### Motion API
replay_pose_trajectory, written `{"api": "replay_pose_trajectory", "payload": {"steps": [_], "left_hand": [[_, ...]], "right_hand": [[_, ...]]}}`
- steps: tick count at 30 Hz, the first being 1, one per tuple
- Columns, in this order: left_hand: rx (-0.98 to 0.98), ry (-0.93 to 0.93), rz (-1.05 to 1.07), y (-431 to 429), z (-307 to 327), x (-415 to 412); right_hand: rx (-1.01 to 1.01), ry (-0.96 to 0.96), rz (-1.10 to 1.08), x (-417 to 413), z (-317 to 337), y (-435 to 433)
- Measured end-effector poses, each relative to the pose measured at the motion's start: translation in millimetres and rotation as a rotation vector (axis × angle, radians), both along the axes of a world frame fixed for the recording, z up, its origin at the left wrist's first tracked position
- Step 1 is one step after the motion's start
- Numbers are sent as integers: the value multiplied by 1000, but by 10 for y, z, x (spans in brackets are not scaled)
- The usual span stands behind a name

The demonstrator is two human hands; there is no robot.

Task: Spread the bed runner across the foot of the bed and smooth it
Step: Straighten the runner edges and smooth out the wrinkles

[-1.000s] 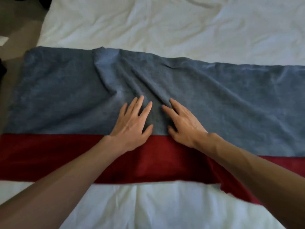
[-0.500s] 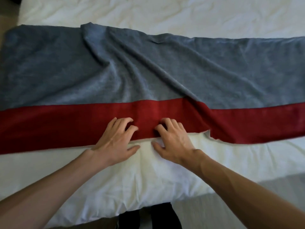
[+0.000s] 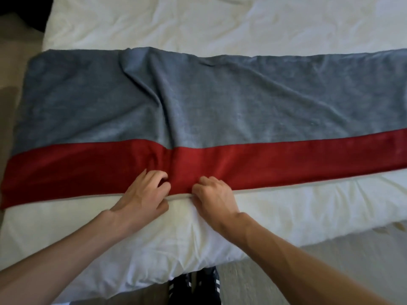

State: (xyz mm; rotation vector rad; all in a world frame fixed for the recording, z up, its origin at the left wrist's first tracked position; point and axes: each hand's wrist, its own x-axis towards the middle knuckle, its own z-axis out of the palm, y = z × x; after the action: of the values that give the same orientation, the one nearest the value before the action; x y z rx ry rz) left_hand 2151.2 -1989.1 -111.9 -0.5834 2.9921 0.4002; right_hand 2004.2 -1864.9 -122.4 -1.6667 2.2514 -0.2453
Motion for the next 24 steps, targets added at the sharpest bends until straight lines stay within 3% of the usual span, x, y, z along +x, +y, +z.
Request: {"api": "replay_pose_trajectory", "payload": {"steps": [5,8,11,15,18,24], "left_hand": [[-101,-31,-75,144,-1,210],[-122,8,-20,76,-28,194],[-162,-93,108,-96,-13,77],[-176,-258,172,-260,-200,65],[-138,-304,175,-278,-297,128],[-121,-202,178,-310,-138,71]], "right_hand": [[52,-7,40,105,20,108],[-15,-22,53,107,113,17],[-99,55,-31,91,118,-171],[138,102,-33,37,-83,-236],[203,107,-8,58,-228,-171],[109,87,25,-7,-143,-234]]}}
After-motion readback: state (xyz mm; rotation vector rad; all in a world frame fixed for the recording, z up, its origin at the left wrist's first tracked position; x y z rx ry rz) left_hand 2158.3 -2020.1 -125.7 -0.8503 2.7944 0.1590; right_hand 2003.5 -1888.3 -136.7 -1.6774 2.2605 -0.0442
